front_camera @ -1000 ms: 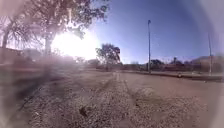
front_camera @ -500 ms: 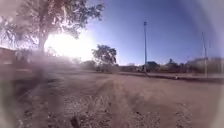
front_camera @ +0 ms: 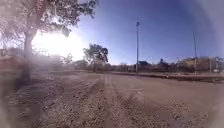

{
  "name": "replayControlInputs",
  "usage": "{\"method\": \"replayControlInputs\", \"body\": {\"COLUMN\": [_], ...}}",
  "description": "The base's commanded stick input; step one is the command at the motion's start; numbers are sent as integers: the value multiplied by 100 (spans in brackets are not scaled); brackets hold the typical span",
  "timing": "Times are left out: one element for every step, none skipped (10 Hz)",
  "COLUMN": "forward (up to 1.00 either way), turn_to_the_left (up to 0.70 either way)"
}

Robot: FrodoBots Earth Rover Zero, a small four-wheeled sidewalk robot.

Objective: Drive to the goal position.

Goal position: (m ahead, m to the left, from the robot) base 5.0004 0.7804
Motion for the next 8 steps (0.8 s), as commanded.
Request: {"method": "replayControlInputs", "body": {"forward": [50, 50, 50, 50, 50, 50, 50, 50], "turn_to_the_left": [0, 0, 0, 0, 0, 0, 0, 0]}}
